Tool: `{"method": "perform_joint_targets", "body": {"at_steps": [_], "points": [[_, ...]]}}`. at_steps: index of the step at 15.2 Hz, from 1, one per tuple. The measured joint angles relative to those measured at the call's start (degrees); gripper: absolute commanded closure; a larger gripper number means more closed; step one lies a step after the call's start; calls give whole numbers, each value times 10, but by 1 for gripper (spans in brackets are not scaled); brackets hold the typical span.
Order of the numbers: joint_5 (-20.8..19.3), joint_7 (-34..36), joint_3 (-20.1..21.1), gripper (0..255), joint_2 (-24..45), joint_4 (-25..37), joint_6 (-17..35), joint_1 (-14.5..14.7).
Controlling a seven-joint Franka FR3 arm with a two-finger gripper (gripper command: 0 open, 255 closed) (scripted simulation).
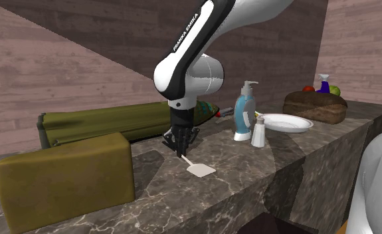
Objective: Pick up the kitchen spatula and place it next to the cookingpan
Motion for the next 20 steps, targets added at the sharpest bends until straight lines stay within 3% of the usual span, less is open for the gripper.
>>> {"method": "perform_joint_targets", "body": {"at_steps": [5, 20], "points": [[-1, 0, 0, 255, -3, 1, -4, 0], [-15, 12, 6, 255, -66, 55, -120, -1]]}}
